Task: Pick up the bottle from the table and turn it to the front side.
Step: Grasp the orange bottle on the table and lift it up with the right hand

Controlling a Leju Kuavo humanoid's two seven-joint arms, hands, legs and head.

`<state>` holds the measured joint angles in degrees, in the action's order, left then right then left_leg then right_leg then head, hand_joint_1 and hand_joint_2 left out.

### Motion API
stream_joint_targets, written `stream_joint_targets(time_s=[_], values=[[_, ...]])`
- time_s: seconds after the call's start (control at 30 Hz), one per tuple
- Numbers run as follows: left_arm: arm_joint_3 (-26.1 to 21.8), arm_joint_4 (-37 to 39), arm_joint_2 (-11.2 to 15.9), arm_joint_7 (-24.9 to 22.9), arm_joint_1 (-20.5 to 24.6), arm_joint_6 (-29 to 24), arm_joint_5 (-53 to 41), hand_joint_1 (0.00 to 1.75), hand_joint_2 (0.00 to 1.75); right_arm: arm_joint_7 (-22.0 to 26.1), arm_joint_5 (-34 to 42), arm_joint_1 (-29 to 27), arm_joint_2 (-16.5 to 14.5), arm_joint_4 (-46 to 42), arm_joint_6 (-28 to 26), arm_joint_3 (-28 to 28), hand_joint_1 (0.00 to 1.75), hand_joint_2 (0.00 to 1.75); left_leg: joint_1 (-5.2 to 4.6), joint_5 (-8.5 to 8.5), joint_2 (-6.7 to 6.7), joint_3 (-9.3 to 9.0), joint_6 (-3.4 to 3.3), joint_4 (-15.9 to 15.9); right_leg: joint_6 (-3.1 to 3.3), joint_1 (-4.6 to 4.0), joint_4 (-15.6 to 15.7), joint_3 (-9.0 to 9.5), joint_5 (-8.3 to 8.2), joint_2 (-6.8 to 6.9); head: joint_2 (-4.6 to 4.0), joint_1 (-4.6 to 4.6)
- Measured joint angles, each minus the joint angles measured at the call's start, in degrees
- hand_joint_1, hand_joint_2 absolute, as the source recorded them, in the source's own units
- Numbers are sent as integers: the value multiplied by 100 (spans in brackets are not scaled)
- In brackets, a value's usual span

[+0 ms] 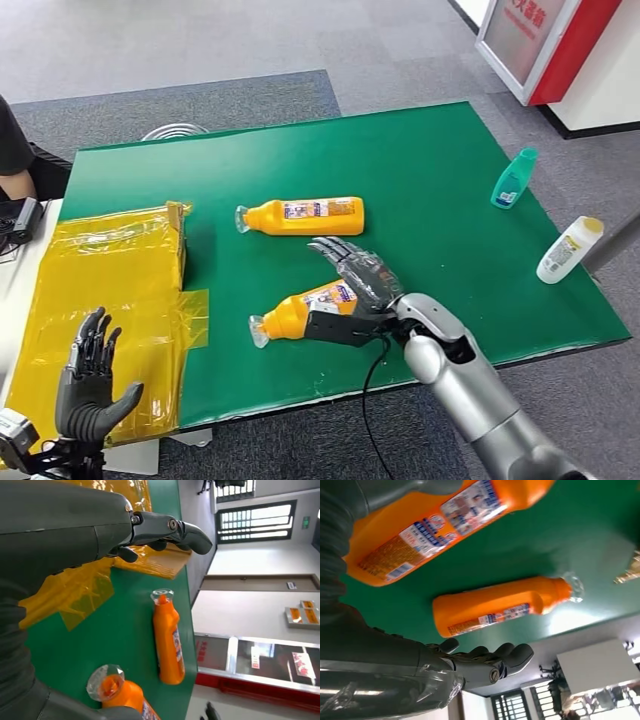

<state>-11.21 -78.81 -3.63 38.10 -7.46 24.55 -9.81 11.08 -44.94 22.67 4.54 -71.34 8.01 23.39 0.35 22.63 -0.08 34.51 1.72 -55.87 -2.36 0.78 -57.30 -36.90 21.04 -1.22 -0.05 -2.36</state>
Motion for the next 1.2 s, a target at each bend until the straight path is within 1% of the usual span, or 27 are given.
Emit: stream_joint_targets(time_s=[0.1, 0.2, 0.37, 0.53, 0.63, 0.77, 0.93, 1.07, 1.2], values=[[391, -140, 144, 4, -53, -114, 124, 0, 175, 108, 24, 522, 363, 672, 95, 376, 0, 175, 0, -6, -6, 5, -4, -1, -4, 0, 1, 0, -3, 10, 0, -2], [633, -242, 249, 5, -79, -149, 184, 0, 175, 99, 115, 806, 617, 1073, 229, 638, 0, 175, 0, -7, -10, 7, -4, -1, -3, -1, 1, -3, -4, 13, 0, -1], [1006, -560, 398, 5, -66, -74, 616, 0, 175, 86, 405, 1299, 1172, 1519, 881, 1229, 0, 175, -1, -9, -13, 15, -7, -1, -4, 1, 2, -7, -5, 19, 0, -1], [1148, -913, 519, 5, -96, -40, 753, 0, 175, 59, 717, 1761, 1739, 1788, 1477, 1807, 0, 175, -4, -11, -16, 18, -11, -2, -9, 5, 5, -7, -9, 22, 0, -1], [1181, -1008, 560, 5, -109, -15, 777, 0, 175, 40, 808, 1910, 1951, 1880, 1597, 2055, 0, 175, -4, -11, -16, 18, -12, -2, -9, 6, 5, -6, -9, 22, 0, -1], [1229, -1073, 590, 5, -122, -14, 791, 0, 175, 35, 820, 1998, 2103, 1960, 1623, 2237, 0, 175, -4, -11, -16, 18, -12, -2, -9, 6, 5, -7, -9, 22, 0, -1], [1251, -1105, 611, 5, -127, -62, 759, 0, 175, 10, 877, 2042, 2183, 2029, 1575, 2400, 0, 175, -4, -11, -16, 18, -12, -2, -9, 6, 5, -7, -9, 22, -1, -2], [1275, -1109, 672, 5, -135, -167, 726, 0, 175, -18, 1047, 2028, 2159, 2087, 1268, 2549, 0, 175, -3, -11, -16, 19, -11, -2, -9, 5, 4, -7, -9, 22, 0, -1], [1276, -1082, 733, 6, -160, -175, 643, 0, 175, -39, 1130, 2005, 2059, 2146, 868, 2649, 0, 175, -3, -11, -16, 20, -11, -2, -9, 5, 4, -7, -9, 23, -1, -2]])
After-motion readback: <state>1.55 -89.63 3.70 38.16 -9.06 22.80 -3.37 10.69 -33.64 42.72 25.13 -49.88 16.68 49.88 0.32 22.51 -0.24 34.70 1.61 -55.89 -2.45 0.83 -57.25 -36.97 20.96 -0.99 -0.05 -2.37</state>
